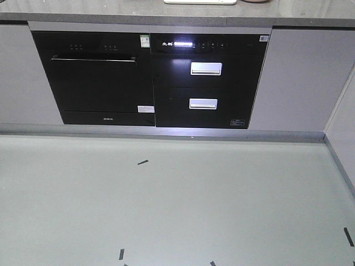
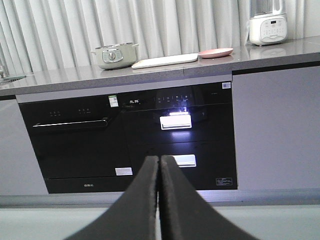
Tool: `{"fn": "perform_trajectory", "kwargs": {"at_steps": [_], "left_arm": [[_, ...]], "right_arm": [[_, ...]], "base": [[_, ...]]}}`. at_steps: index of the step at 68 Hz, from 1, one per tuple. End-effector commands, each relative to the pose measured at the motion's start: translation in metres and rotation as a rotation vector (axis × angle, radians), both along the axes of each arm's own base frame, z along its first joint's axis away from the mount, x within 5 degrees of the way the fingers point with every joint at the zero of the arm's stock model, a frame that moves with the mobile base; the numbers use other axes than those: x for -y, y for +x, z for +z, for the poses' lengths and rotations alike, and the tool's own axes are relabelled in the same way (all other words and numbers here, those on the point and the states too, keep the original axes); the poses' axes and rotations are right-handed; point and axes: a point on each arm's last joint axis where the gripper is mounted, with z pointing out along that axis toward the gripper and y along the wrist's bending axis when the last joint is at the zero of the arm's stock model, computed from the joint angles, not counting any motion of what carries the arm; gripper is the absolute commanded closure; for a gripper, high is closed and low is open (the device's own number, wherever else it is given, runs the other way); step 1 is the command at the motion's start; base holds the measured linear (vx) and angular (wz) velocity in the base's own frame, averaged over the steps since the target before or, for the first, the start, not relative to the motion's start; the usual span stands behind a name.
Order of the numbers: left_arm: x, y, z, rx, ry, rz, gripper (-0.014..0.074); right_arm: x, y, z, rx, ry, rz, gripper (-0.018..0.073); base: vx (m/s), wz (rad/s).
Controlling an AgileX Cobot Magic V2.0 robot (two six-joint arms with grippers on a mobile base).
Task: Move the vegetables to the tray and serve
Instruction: 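Drive the base toward the counter with the pot, tray and plate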
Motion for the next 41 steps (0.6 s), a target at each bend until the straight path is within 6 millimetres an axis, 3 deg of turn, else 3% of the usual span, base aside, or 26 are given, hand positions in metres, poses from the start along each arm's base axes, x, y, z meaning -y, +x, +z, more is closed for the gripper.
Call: {"fn": "perform_trajectory", "kwargs": {"at_steps": [1, 41], "left_arm": [[-0.0008, -0.0004, -0.0016, 0.063, -0.011, 0.008, 0.0602], [-0.0008, -0.0004, -0.0016, 0.063, -0.011, 0.008, 0.0602]], "right_arm": [[-0.0004, -0.0002, 0.0019, 0.067, -0.001, 0.005, 0.0565], [-0.0004, -0.0002, 0.0019, 0.067, -0.001, 0.005, 0.0565]], "base": [[0.14, 0.03], [0.16, -0.02]]}}
